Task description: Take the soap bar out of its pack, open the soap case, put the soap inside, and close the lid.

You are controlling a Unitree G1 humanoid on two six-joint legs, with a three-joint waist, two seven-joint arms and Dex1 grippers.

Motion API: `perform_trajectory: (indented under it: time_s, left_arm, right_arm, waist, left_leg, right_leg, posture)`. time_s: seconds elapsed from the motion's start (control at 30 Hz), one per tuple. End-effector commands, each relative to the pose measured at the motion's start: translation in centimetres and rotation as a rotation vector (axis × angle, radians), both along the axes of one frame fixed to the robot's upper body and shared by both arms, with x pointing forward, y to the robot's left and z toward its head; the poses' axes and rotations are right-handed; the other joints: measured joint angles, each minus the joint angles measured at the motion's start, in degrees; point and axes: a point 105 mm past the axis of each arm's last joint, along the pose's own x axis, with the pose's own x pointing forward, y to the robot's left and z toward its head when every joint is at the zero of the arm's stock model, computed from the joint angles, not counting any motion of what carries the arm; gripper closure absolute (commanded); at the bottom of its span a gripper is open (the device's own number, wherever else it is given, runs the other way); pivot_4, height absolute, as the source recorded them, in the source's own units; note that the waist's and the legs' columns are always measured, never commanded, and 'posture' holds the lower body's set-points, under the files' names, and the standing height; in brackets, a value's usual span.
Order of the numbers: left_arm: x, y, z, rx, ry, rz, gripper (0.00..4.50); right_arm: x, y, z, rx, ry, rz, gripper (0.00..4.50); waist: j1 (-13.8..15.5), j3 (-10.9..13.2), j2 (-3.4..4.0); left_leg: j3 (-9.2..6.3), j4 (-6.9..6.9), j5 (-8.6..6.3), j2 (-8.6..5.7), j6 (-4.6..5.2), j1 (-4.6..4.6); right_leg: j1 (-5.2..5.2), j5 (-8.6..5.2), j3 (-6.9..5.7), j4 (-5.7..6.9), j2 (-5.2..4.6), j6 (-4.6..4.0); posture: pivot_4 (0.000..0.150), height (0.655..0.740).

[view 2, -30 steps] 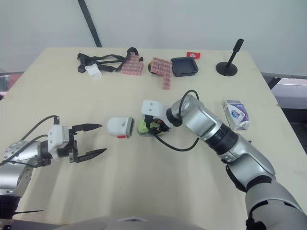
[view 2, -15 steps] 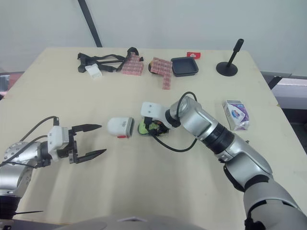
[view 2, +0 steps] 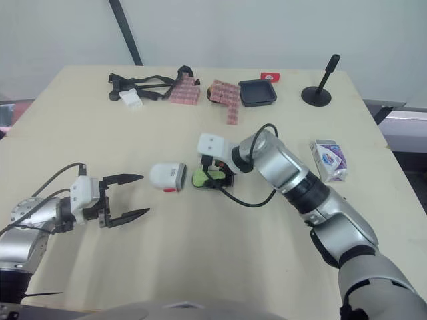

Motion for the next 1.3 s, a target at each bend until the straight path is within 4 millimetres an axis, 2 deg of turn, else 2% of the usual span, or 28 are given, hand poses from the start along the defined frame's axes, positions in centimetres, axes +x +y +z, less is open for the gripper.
perform_trajectory:
  time_s: [0.03,0.1,0.23,0.33,0.4,0.47,0.6,0.8,1.17,1.3]
  left_arm:
    - [1.4,0.6,1.0,0.014,-0.059,0.047,0.00]
    - [1.6,0.6,1.2,0.012,-0.063,0.051,0.00]
    - [2.2,0.4,1.5,0.021,-0.055,0.038,0.00]
    - [2.4,0.4,1.6,0.027,-0.047,0.030,0.00]
    - [3.3,0.2,2.3,0.041,-0.048,0.009,0.00]
    - [4.0,0.1,2.7,0.075,-0.044,-0.027,0.00]
    - [4.5,0.1,2.8,0.168,-0.051,-0.105,0.00]
    - [6.0,-0.5,3.5,0.252,-0.049,-0.188,0.00]
    - [7.7,-1.6,4.0,0.350,0.016,-0.295,0.00]
    - [7.9,-1.9,3.7,0.380,0.046,-0.323,0.00]
  right_arm:
    - [-1.8,-2.9,3.4,0.305,-0.061,-0.020,0.03]
    - [-3.3,-4.4,3.4,0.391,-0.078,-0.018,0.03]
    - [-6.9,-8.4,0.8,0.537,-0.062,-0.130,0.03]
    - [-8.5,-9.7,-0.2,0.588,-0.075,-0.184,0.03]
    - [-9.4,-12.3,-2.1,0.632,-0.109,-0.316,0.03]
    - [-10.9,-13.9,-3.9,0.609,-0.110,-0.360,0.03]
    - [-12.3,-14.8,-5.4,0.574,-0.098,-0.378,0.03]
    - [-12.8,-16.0,-5.9,0.564,-0.125,-0.418,0.03]
    - [-14.8,-15.3,-6.1,0.568,-0.110,-0.378,0.03]
    - [-14.8,-15.4,-5.8,0.586,-0.109,-0.378,0.03]
  waist:
    - [0.99,-0.05,-0.08]
    - [1.74,-0.13,-0.18]
    - [1.64,-0.17,-0.23]
    - [0.85,-0.18,-0.21]
    - [0.30,-0.21,-0.27]
    - [0.36,-0.27,-0.31]
    - [-0.84,-0.29,-0.29]
    - [-0.94,-0.29,-0.29]
    - [-0.61,-0.29,-0.29]
    - [-0.58,-0.29,-0.29]
  left_leg:
    - [0.00,0.01,0.00,0.00,0.00,0.00]
    - [0.00,0.02,-0.01,0.02,0.02,-0.07]
    - [0.04,0.08,-0.03,0.03,0.04,-0.07]
    - [0.04,-0.01,-0.03,0.22,0.01,-0.12]
    - [0.11,-0.07,-0.02,0.22,-0.02,-0.16]
    - [0.09,-0.18,0.02,0.24,-0.07,-0.03]
    - [0.11,-0.24,0.11,0.17,0.10,0.01]
    - [0.05,-0.30,0.16,0.13,0.17,-0.02]
    - [-0.01,-0.37,0.17,0.01,0.21,-0.08]
    - [-0.02,-0.37,0.18,0.01,0.21,-0.06]
  right_leg:
    - [0.00,0.00,0.01,-0.01,0.00,0.00]
    - [0.06,0.00,-0.13,-0.09,-0.08,0.01]
    - [0.07,0.00,-0.10,-0.16,-0.11,0.01]
    - [0.10,-0.02,-0.11,-0.44,-0.10,-0.01]
    - [0.14,-0.02,-0.05,-0.44,-0.12,-0.01]
    - [0.24,-0.02,-0.12,-0.42,-0.19,-0.03]
    - [0.27,-0.03,-0.08,-0.43,-0.23,-0.05]
    - [0.29,-0.04,-0.15,-0.46,-0.26,-0.06]
    - [0.31,-0.04,-0.24,-0.58,-0.41,-0.06]
    - [0.34,-0.04,-0.24,-0.58,-0.40,-0.06]
  posture:
    - [0.150,0.7400]
    - [0.150,0.7400]
    - [0.150,0.7400]
    - [0.150,0.7400]
    - [0.150,0.7400]
    - [0.150,0.7400]
    - [0.150,0.7400]
    - [0.150,0.7400]
    - [0.150,0.7400]
    - [0.150,0.7400]
